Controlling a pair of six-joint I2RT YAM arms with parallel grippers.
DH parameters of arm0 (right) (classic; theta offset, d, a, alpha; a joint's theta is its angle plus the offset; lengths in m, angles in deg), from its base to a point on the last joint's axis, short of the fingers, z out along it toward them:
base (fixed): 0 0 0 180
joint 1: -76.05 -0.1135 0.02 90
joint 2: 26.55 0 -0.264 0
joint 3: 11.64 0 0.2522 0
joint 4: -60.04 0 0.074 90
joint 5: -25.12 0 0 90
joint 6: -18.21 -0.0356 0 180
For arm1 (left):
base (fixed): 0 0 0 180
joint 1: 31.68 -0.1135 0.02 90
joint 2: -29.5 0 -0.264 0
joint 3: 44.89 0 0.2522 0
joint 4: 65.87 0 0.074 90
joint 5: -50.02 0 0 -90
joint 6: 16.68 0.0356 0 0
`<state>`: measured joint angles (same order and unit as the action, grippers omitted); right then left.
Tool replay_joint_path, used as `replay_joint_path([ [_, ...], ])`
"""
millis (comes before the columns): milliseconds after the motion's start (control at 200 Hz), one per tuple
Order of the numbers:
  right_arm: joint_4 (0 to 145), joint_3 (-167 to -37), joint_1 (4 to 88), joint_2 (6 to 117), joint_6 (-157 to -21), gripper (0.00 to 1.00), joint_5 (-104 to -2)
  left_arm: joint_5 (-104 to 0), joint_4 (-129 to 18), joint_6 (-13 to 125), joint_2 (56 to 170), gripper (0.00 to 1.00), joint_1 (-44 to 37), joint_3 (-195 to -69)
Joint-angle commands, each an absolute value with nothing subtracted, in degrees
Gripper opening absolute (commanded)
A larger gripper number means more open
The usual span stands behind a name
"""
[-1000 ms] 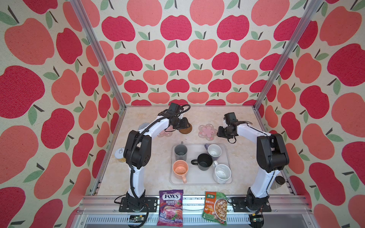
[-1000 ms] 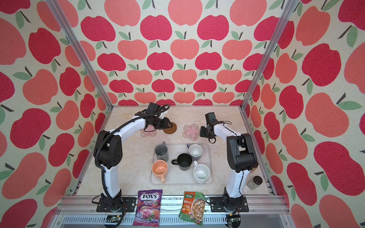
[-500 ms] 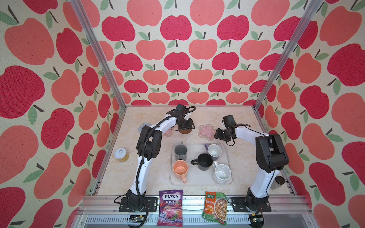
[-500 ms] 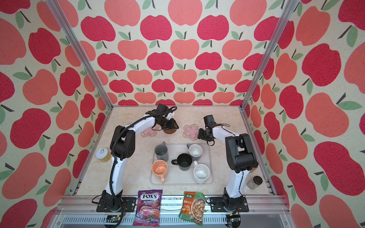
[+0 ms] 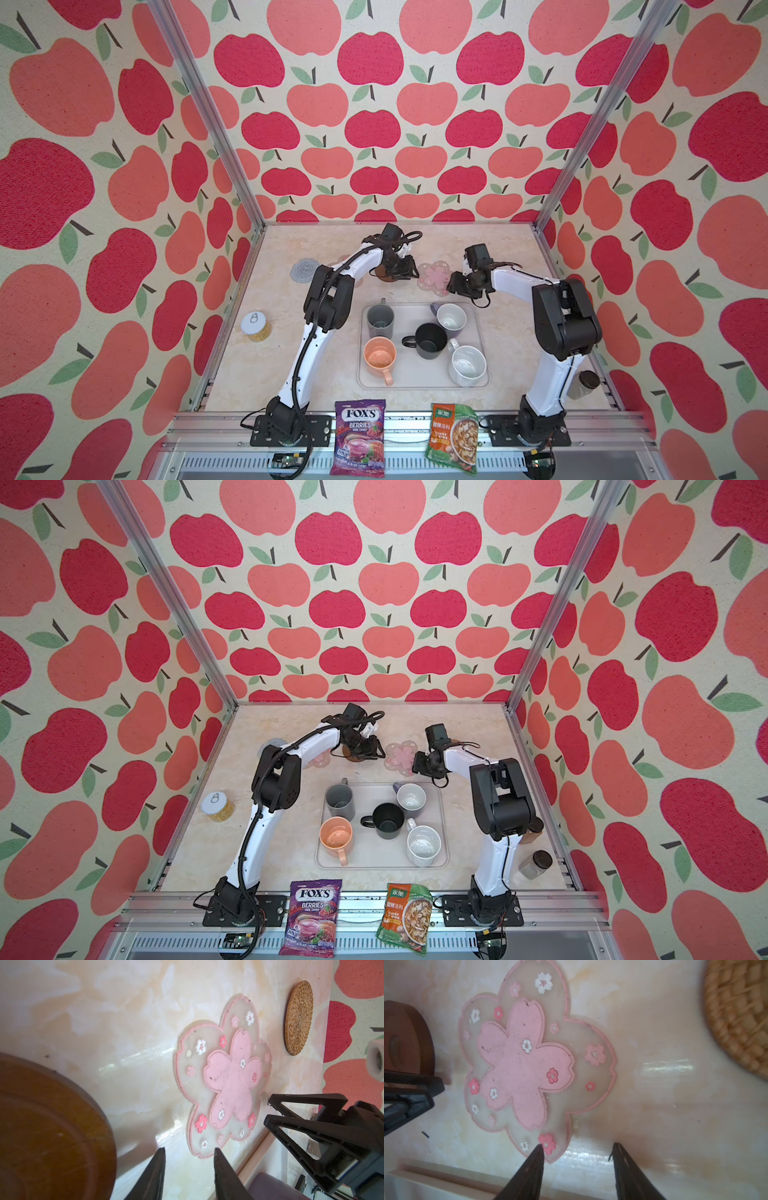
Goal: Place cups on coasters
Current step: Move the coaster to the top-center of the table.
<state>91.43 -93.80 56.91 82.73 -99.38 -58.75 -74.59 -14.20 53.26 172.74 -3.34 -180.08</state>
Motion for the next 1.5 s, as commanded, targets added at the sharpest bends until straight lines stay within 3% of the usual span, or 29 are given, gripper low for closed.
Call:
replay_joint_path([
  [0, 92.67, -94.42, 56.32, 85.99, -100.53, 0.56, -58.33, -76.01, -12.03, 52.76, 174.71, 0.41, -3.38, -182.46],
  [305, 94.46, -98.76, 55.93, 90.2, -99.91, 0.56, -59.68, -78.71, -9.45, 50.1, 180.5, 0.41, -3.18, -190.32],
  [795, 97.79, -107.94, 55.93, 97.01, -97.33, 0.56, -60.11, -80.67, -13.36, 46.06, 179.97, 0.41, -2.59, -185.84],
  [1496, 101.14, -113.55, 56.79, 100.04, -96.14, 0.56, -61.89, -79.22, -16.82, 39.56, 182.34, 0.41, -4.79, -189.43],
])
